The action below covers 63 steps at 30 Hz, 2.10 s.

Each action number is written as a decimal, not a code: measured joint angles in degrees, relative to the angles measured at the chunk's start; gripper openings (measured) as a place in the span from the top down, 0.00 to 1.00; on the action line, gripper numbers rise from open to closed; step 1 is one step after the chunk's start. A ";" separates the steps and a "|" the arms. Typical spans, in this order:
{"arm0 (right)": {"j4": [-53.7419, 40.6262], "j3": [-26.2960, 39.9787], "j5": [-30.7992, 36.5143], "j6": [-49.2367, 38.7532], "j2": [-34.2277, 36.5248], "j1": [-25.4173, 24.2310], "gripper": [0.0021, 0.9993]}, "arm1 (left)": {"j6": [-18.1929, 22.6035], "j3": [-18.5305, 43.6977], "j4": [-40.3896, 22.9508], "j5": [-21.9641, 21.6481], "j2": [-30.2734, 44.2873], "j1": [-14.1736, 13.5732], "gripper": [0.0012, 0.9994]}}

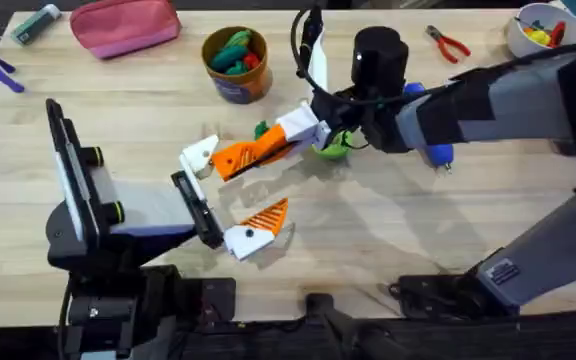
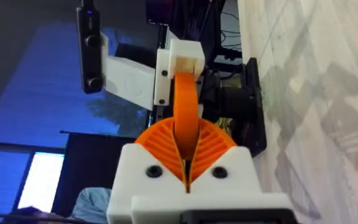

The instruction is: Pick up the gripper from the table and insert it into the empty holder that is missing its gripper. Then pick up a screw, insert it into the mounting hole, and use the screwdriver to tighten it. Finally, clean up the table by picking up the vegetable and placing it into the bucket.

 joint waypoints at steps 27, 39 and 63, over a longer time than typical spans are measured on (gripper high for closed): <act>-1.76 1.80 4.77 -0.60 0.00 2.85 0.99 | 0.04 0.00 0.00 0.00 -0.02 0.00 0.01; -2.21 2.80 5.84 -0.60 0.00 3.28 0.99 | 0.22 0.00 0.02 -0.02 -0.02 0.00 0.01; -4.64 3.74 8.33 -0.60 0.00 4.37 0.99 | 0.14 0.00 0.02 -0.24 -0.01 0.17 0.01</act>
